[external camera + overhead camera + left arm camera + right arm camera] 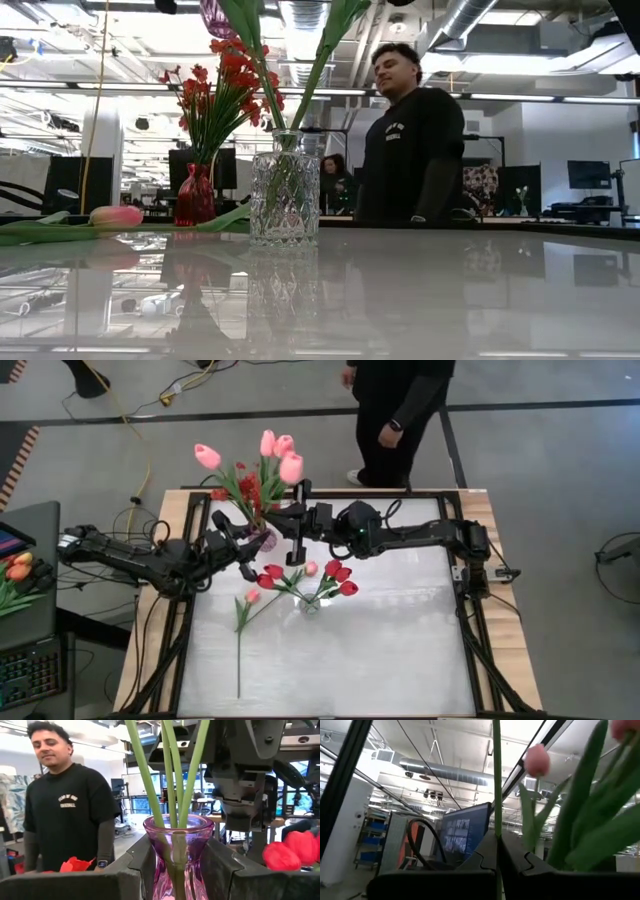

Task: Sort flowers into vase by color
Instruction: Put the pink flower into the purple vase

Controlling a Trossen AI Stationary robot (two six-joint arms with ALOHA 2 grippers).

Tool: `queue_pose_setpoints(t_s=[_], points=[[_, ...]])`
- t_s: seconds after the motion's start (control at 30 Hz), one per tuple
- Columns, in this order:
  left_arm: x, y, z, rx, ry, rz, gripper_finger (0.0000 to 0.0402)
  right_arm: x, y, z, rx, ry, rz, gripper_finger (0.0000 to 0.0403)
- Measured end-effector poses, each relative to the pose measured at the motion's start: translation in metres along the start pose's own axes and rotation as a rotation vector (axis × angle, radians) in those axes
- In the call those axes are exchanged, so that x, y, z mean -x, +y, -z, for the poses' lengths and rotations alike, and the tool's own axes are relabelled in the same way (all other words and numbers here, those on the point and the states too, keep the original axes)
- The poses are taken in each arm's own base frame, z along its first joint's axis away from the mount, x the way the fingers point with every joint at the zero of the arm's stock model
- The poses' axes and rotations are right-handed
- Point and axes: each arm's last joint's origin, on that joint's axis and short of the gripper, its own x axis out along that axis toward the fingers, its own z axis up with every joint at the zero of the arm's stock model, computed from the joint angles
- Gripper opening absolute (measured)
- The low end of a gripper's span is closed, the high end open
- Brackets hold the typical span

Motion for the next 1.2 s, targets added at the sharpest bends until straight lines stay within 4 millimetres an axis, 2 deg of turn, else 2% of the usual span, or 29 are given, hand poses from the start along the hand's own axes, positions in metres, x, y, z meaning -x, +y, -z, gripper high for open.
queue_pose_setpoints(t_s=[0.17,0.53,0.97,1.2], points=[[-0.002,0.002,0.001,-0.005,0.000,-0.004,0.0105,0.000,0.000,0.000,-0.012,0.007,0.000,0.0028],[-0.003,0.003,0.001,-0.008,0.000,-0.010,0.0105,0.001,-0.006,0.013,-0.026,0.140,0.027,0.0028],[-0.003,0.004,0.000,-0.012,-0.004,-0.023,0.0105,0.006,-0.013,0.036,-0.042,0.310,0.029,0.0028],[-0.003,0.004,0.001,-0.028,0.000,-0.028,0.0105,0.007,-0.013,0.038,-0.022,0.329,0.024,0.0042]])
